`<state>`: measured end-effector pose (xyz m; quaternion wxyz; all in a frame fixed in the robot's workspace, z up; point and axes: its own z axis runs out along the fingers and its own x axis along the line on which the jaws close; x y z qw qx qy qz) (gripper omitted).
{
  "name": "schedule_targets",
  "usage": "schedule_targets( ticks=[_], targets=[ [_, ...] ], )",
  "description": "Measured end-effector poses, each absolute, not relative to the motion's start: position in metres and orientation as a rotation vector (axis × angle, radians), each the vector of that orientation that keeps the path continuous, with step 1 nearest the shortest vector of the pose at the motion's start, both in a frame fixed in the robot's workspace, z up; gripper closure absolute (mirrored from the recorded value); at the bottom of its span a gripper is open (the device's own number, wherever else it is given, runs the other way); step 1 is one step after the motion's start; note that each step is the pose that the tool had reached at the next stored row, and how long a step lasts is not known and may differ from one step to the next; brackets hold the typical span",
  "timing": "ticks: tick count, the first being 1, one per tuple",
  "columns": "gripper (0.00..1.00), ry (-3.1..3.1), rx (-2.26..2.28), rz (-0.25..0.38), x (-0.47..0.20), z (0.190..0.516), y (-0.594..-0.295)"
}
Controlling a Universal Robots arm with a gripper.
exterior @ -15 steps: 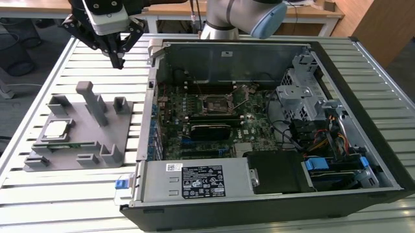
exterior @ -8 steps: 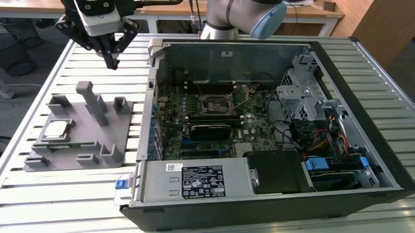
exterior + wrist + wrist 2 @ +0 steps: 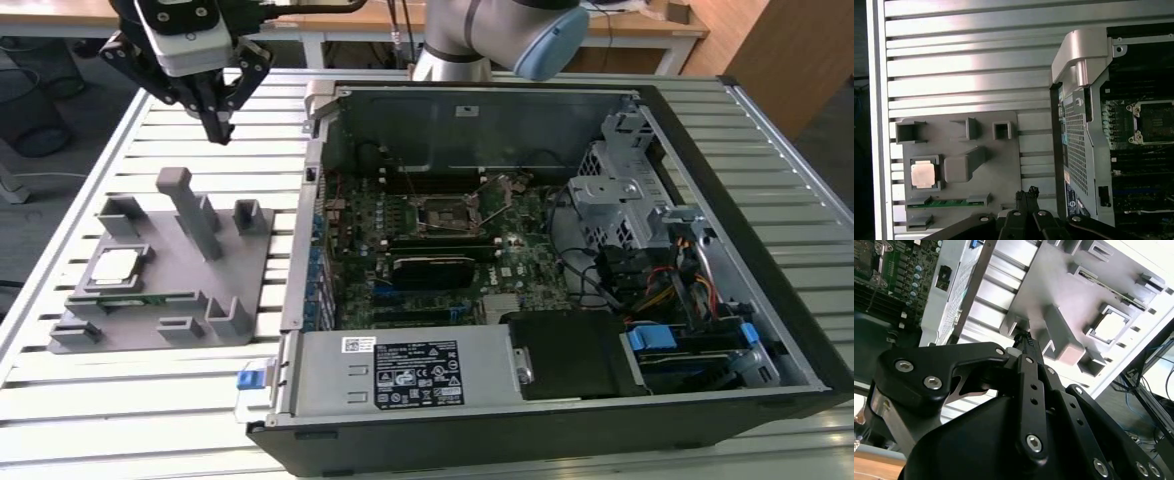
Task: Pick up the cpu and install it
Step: 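Reach for the cpu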
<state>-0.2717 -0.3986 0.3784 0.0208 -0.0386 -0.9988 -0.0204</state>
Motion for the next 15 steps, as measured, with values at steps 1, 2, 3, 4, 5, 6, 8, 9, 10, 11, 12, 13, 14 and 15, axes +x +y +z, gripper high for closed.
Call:
schedule_targets(
  ticks=[1, 2, 3, 4, 5, 6, 8, 9, 10, 11, 12, 13, 14, 15],
  targets=[
    [0.89, -3.097, -0.120, -0.063, -0.274, 0.378, -0.399],
    [0.89, -3.096, -0.120, -0.063, -0.276, 0.378, -0.399],
    [0.89, -3.096, -0.120, -0.063, -0.277, 0.378, -0.399],
    [0.89, -3.096, -0.120, -0.063, -0.279, 0.377, -0.399],
    [0.89, -3.096, -0.120, -0.063, -0.281, 0.377, -0.399],
    [0.89, -3.096, -0.120, -0.063, -0.282, 0.377, -0.399],
    [0.89, -3.096, -0.120, -0.063, -0.286, 0.377, -0.399],
    [0.89, -3.096, -0.120, -0.063, -0.287, 0.376, -0.399],
    [0.89, -3.096, -0.120, -0.063, -0.289, 0.376, -0.399],
    [0.89, -3.096, -0.120, -0.063, -0.291, 0.376, -0.399],
    [0.89, -3.096, -0.120, -0.063, -0.292, 0.376, -0.399],
    [0.89, -3.096, -0.120, -0.063, -0.294, 0.376, -0.398],
    [0.89, -3.096, -0.120, -0.063, -0.295, 0.375, -0.398],
    [0.89, -3.096, -0.120, -0.063, -0.297, 0.375, -0.398]
  ],
)
